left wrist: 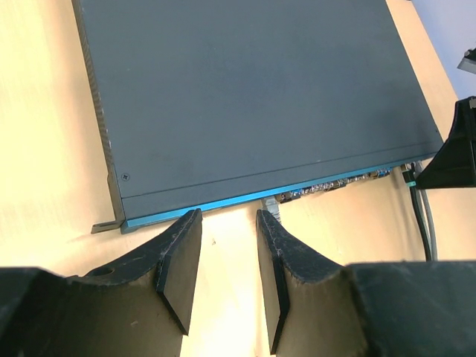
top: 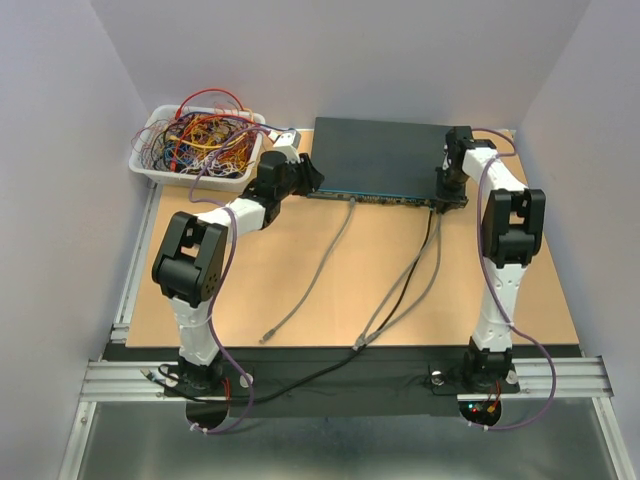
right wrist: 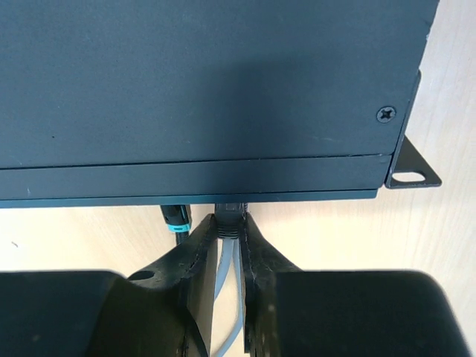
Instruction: Insert the plug into the switch port
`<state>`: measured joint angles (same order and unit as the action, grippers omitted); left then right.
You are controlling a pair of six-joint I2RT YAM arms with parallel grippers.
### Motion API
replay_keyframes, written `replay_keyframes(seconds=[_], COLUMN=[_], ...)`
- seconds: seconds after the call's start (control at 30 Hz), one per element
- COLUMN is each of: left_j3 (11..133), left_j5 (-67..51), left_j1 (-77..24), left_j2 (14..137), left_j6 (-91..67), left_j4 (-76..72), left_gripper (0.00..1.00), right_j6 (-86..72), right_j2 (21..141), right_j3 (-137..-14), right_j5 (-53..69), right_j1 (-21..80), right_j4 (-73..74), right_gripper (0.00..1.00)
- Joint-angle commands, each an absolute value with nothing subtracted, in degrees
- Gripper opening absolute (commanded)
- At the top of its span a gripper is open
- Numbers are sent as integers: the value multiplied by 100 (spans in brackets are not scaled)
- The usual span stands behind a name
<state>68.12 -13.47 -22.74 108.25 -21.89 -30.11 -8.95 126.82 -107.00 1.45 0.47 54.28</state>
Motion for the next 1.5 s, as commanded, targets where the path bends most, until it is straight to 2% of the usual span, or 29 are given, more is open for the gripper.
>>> replay_keyframes(seconds=[0.0, 0.27, 0.63, 0.93, 1.23, 1.47], left_j3=[6917, 6908, 6891, 6829, 6838, 6794], left_j5=[-1345, -1362, -1354, -1345, -1336, -1292], left_j1=[-2206, -2136, -2136, -2083, -2022, -2013], left_j2=[10775, 10837, 10942, 10977, 11030, 10986], left_j6=[-2057, -2057, -2101, -2065, -2074, -2074], left_j4=[-3217, -3225, -3287, -3296, -3340, -3349], left_gripper=[46, 46, 46, 46, 46, 45], right_j6=[-835, -1099, -1020, -1046, -1353, -1485], right_j2=[12832, 12736, 12884, 13175, 12868, 12262], right_j3=[-11495, -11619, -12155, -12638, -12534, -11611], right_j5=[-263, -369, 130, 35, -158, -237], right_j1=[62, -421, -431, -431, -431, -369], right_j4=[3603, 3630, 3630, 3507, 2576, 1154], right_gripper=[0, 0, 0, 0, 0, 3])
